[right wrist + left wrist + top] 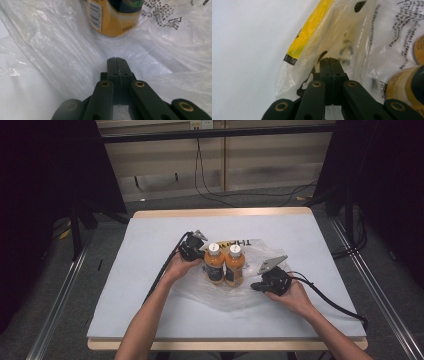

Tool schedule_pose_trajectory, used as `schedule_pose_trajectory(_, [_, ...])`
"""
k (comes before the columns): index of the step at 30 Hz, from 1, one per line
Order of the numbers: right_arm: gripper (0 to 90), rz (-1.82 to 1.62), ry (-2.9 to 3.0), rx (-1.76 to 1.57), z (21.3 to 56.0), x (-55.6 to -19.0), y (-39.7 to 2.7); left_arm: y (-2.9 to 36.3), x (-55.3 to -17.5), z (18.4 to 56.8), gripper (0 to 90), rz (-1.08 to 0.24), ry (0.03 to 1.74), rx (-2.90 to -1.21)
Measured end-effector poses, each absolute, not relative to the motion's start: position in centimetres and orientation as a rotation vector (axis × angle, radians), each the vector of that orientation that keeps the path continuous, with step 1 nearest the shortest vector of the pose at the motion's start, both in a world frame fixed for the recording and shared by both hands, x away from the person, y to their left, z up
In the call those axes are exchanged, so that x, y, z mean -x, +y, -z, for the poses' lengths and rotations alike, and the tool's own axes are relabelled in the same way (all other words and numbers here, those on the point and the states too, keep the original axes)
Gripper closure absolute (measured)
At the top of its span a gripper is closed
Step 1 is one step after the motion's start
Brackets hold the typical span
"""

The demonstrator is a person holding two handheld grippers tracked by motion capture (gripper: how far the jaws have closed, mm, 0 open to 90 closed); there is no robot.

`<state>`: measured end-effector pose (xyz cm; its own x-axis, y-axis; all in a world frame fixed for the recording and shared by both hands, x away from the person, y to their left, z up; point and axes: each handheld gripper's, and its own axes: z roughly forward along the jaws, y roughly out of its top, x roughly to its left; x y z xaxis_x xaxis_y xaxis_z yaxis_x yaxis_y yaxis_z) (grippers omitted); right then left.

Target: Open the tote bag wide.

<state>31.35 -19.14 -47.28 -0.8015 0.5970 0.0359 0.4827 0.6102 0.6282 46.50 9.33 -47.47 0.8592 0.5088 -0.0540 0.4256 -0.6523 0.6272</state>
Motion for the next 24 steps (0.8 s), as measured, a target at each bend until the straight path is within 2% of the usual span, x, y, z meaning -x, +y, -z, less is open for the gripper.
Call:
schedule_pose_trajectory(1, [90.0,-0.955,2.662,-0.901,47.3,-31.2,-19.2,9.6,-46.8,47.4,90.0,-0.166,0.648,-2.402])
schedule_pose_trajectory(2, [90.0,-0.952,2.658,-0.896,47.3,-31.0,-19.2,9.4,-46.6,47.7,90.0,-0.149,0.727,-2.318])
schedule_pose_trajectory(5, [90.0,-0.965,2.662,-0.877,47.3,-30.7,-19.3,9.8,-47.0,47.6,90.0,-0.15,0.706,-2.352])
schedule_pose_trajectory(12, [90.0,-0.946,2.658,-0.871,47.2,-30.1,-19.4,9.7,-46.8,47.8,90.0,-0.16,0.767,-2.298])
schedule_pose_trajectory(18, [90.0,-0.994,2.645,-0.879,47.3,-30.0,-19.5,9.8,-46.2,47.3,90.0,-0.148,0.732,-2.266])
schedule_pose_trajectory(19, [90.0,-0.994,2.636,-0.887,47.2,-30.0,-19.6,10.1,-46.3,46.8,90.0,-0.155,0.669,-2.316])
schedule_pose_trajectory(24, [90.0,-1.099,2.521,-0.903,46.1,-29.8,-20.2,10.7,-45.4,45.5,90.0,-0.144,0.686,-2.212])
